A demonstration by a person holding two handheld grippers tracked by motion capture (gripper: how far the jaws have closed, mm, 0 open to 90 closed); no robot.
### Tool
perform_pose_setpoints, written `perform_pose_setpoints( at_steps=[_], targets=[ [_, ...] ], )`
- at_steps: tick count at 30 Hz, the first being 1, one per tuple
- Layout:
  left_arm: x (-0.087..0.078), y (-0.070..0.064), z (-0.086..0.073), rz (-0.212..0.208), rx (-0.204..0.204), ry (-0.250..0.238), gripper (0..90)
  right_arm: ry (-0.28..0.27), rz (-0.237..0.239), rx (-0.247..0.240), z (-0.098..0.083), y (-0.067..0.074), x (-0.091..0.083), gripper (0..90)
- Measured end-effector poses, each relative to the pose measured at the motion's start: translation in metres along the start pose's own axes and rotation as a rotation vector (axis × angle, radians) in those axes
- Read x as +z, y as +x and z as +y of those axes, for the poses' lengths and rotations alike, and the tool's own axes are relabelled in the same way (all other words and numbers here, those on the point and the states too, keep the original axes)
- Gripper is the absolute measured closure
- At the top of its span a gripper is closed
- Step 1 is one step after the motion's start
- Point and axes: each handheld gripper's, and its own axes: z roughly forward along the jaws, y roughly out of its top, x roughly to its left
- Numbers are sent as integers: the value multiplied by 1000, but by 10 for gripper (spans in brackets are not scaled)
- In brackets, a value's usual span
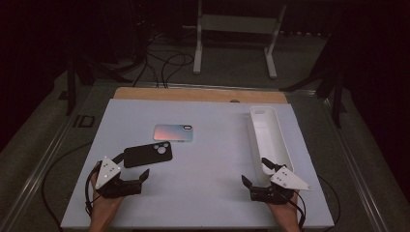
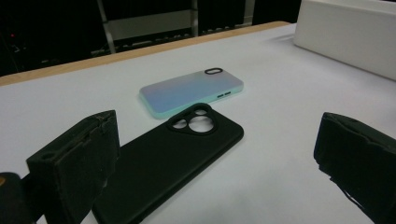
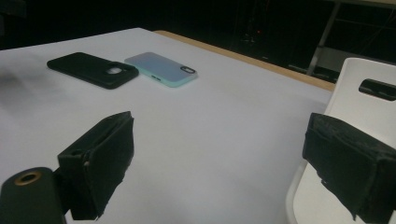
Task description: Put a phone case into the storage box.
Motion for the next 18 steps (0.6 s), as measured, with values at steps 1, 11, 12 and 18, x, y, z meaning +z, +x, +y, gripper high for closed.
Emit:
perform_pose_setpoints(
  at_steps=[1, 11, 12, 18],
  targets=[
    [0, 0, 2, 0, 0, -2, 10, -1, -2, 0, 0, 0, 0, 89],
    [13, 5, 25, 16, -17, 16, 14, -16, -16, 31, 1, -3, 0, 89],
    [14, 6, 27, 13, -16, 15, 14, -16, -16, 30, 1, -3, 0, 89],
    [22, 11, 42, 10, -22, 14, 17, -18, -16, 27, 1, -3, 0, 88]
  ],
)
